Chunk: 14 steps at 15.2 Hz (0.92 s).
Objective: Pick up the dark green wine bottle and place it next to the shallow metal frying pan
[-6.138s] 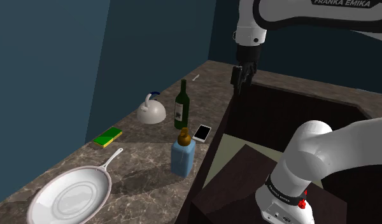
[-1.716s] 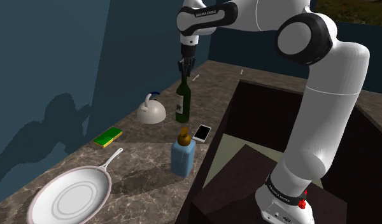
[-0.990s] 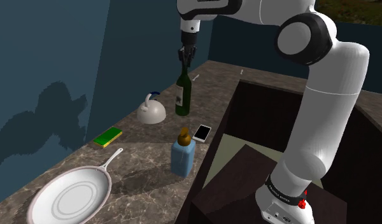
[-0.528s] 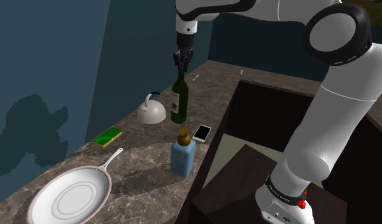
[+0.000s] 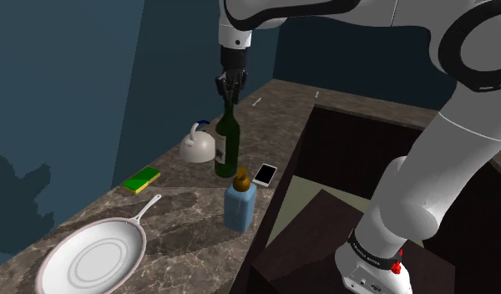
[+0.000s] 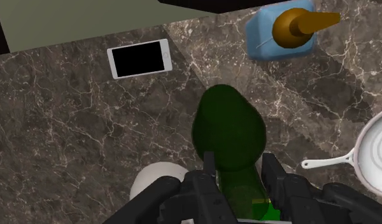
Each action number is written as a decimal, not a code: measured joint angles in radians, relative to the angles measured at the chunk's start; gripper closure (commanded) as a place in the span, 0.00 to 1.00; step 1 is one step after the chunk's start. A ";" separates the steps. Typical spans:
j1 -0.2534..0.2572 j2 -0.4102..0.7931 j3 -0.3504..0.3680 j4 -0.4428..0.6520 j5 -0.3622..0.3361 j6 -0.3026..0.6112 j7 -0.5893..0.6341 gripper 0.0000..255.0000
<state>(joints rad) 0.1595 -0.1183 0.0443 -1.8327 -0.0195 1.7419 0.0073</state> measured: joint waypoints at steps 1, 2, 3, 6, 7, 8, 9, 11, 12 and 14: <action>0.011 -0.019 0.014 -0.018 0.002 -0.002 0.024 1.00; 0.021 -0.025 0.026 -0.024 0.004 -0.001 0.046 1.00; 0.029 -0.040 0.037 -0.035 0.006 -0.006 0.064 1.00; 0.057 -0.067 0.075 -0.063 0.014 -0.006 0.129 1.00; 0.068 -0.086 0.089 -0.079 0.019 -0.009 0.152 1.00; 0.076 -0.090 0.102 -0.088 0.021 -0.005 0.172 1.00; 0.085 -0.098 0.115 -0.096 0.024 -0.005 0.194 1.00; 0.105 -0.091 0.146 -0.092 0.029 -0.003 0.243 1.00; 0.117 -0.101 0.163 -0.102 0.033 -0.002 0.271 1.00; 0.136 -0.106 0.192 -0.094 0.040 -0.015 0.316 1.00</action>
<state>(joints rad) 0.2956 -0.2245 0.2359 -1.9264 0.0205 1.7269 0.3236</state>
